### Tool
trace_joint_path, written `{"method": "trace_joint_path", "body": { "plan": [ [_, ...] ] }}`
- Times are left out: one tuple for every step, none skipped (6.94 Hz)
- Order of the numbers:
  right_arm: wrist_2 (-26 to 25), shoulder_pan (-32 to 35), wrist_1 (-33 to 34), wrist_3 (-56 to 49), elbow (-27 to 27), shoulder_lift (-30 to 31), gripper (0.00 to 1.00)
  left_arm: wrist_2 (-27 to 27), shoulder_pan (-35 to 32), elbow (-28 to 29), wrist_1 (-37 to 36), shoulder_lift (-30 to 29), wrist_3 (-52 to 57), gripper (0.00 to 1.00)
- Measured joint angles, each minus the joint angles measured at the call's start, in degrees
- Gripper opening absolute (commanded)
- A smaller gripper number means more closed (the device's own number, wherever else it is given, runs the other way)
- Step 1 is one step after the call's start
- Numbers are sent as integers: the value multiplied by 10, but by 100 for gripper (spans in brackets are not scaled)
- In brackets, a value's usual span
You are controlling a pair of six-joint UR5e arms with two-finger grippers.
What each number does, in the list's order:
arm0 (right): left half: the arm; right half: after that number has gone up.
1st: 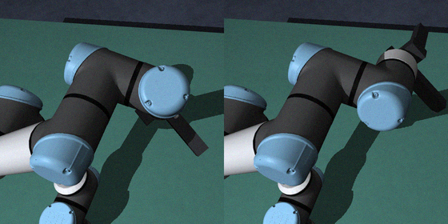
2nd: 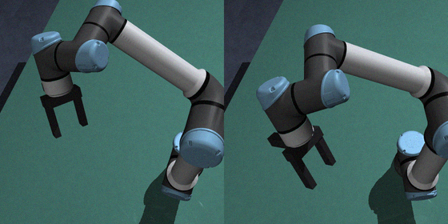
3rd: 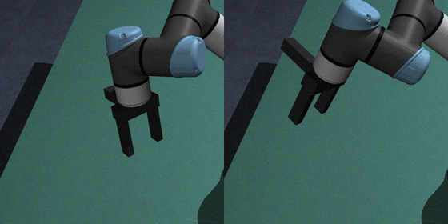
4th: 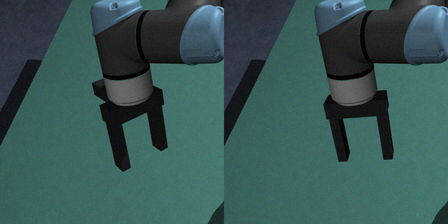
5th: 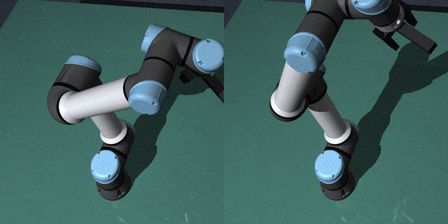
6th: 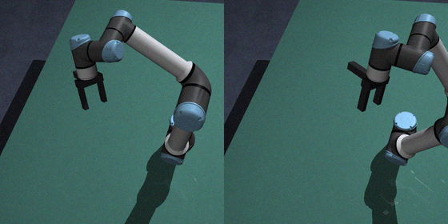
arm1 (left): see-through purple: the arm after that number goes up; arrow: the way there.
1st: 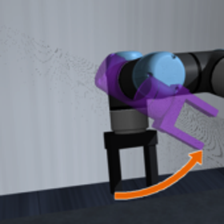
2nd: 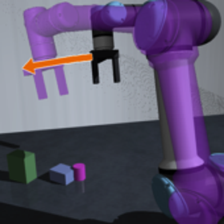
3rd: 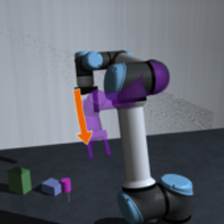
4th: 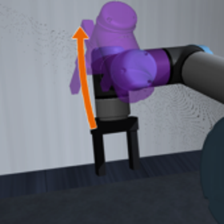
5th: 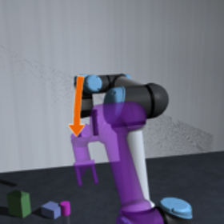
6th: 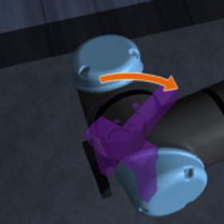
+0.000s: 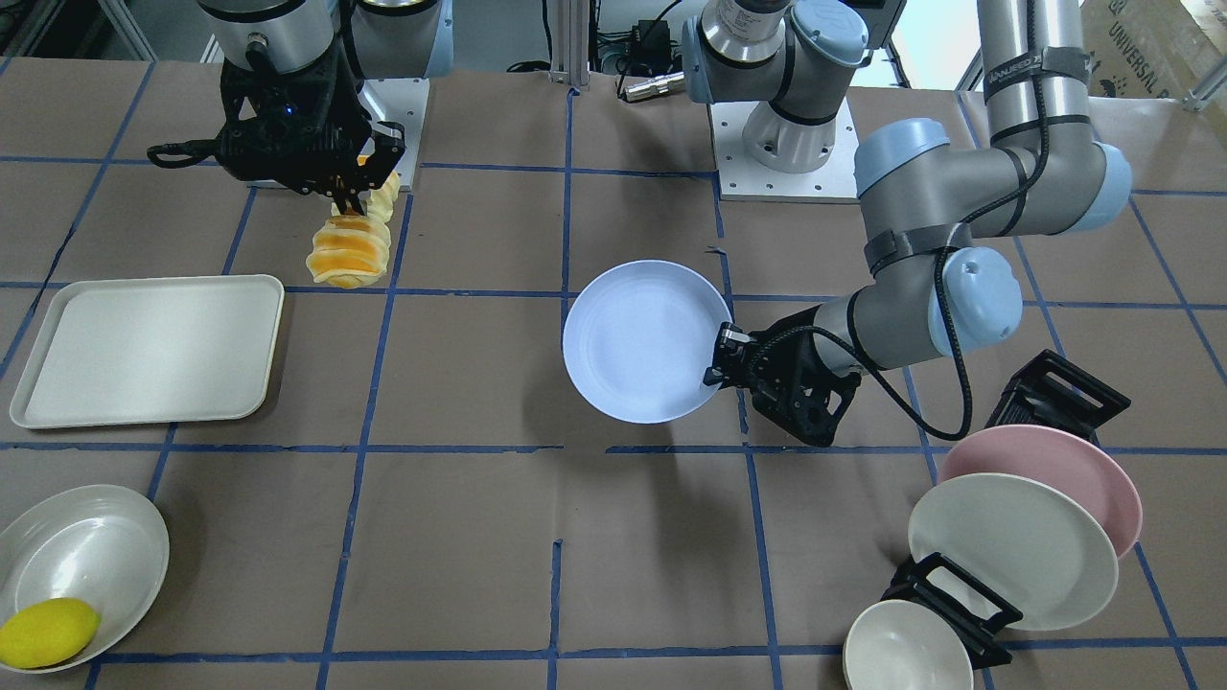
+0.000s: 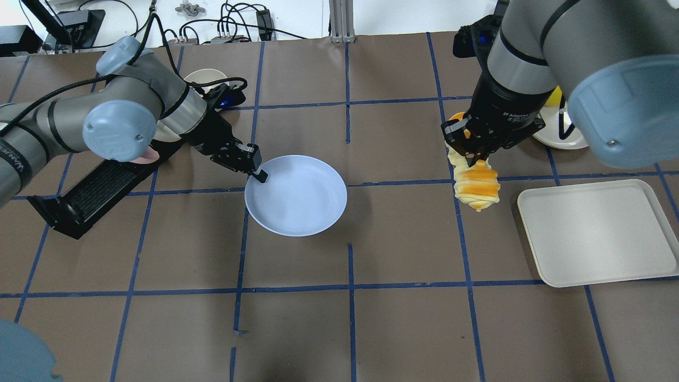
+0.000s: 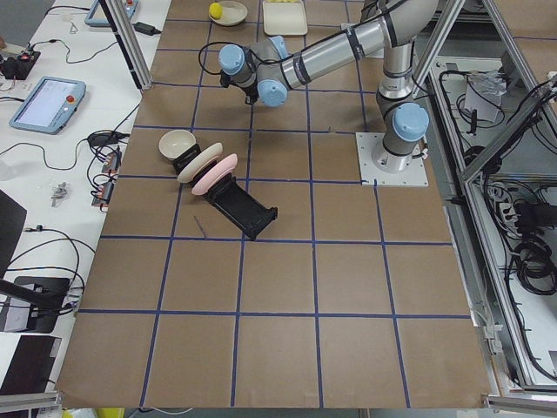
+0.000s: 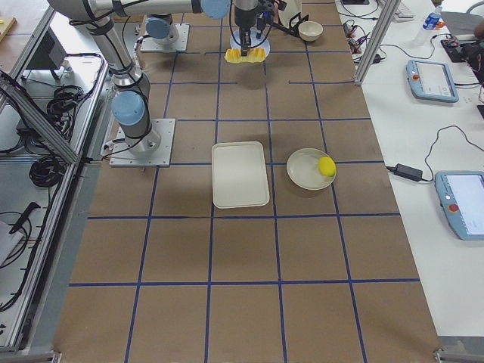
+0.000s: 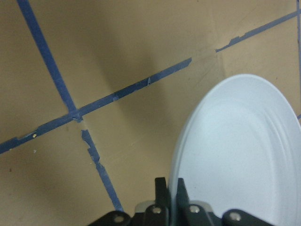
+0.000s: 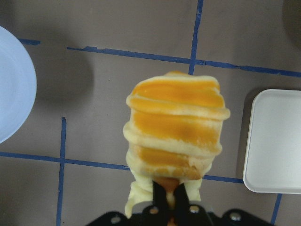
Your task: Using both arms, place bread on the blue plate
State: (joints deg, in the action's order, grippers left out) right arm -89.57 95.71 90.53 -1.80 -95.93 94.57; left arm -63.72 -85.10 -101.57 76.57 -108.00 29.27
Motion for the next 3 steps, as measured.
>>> {"method": "trace_joint_path", "body": {
  "plan": [
    [-1,0,13,-1,-9,0,0,2,-15,-5,-38,-20,-12,9],
    [-2,0,25,-2,-17,0,0,3,-26,-12,-70,-35,-24,9],
    [-2,0,36,-2,-24,-1,1,3,-35,-22,-96,-44,-33,9]
  ]
}}
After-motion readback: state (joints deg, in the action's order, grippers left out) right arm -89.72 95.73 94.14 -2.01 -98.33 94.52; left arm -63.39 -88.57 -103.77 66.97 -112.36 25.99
